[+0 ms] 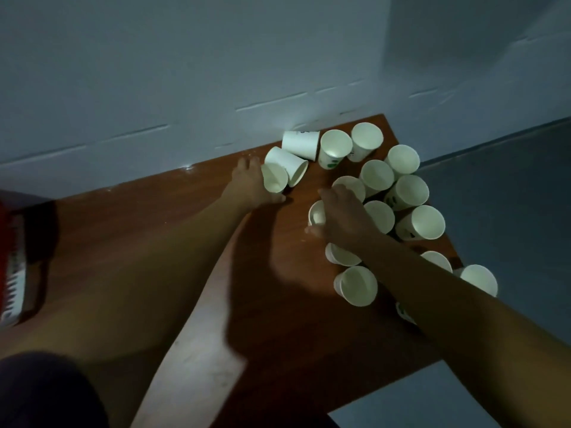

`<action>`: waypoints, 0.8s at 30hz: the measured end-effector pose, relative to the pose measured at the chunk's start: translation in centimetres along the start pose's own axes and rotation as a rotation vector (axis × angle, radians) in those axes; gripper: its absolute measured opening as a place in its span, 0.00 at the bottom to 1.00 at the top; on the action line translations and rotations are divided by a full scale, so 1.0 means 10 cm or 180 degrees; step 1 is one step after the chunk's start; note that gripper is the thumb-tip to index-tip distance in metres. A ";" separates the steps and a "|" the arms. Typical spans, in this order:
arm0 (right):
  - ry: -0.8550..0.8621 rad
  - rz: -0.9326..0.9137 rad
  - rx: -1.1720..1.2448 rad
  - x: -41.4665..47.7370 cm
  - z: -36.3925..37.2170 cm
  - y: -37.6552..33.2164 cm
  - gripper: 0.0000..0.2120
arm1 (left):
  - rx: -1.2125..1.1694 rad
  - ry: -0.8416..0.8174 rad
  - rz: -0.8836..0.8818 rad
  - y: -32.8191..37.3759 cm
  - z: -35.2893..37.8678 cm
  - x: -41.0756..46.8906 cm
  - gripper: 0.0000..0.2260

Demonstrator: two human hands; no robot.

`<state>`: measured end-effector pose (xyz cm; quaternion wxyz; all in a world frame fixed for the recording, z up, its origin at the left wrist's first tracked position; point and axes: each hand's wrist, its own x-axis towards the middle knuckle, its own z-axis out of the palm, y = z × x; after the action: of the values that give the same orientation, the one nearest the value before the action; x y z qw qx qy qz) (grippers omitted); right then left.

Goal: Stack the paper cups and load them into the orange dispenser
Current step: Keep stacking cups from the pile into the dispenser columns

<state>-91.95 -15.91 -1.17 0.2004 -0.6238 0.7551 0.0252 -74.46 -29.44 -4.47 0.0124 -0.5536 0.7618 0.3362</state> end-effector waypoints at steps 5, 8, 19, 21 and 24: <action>0.0359 -0.0333 -0.0600 0.03 0.22 0.01 0.34 | 0.0111 0.0259 0.0036 0.01 0.14 0.08 0.42; 0.0493 -0.0501 -0.0645 0.03 0.23 -0.03 0.29 | 0.0011 0.0408 0.0134 -0.02 0.15 0.01 0.38; 0.0509 -0.0711 0.0323 -0.20 -0.09 -0.80 0.32 | -0.0791 0.0846 -0.0168 -0.77 -0.39 -0.95 0.34; 0.0546 -0.0848 0.0507 -0.28 -0.10 -1.07 0.33 | -0.0937 0.0954 -0.0182 -1.02 -0.56 -1.26 0.35; 0.0452 -0.0968 0.0692 -0.38 -0.10 -1.61 0.35 | -0.1078 0.1090 -0.0262 -1.46 -0.79 -1.79 0.37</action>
<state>-76.35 -16.17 4.46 0.2143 -0.7056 0.6626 -0.1312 -52.32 -21.04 1.39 -0.1962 -0.6272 0.6624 0.3597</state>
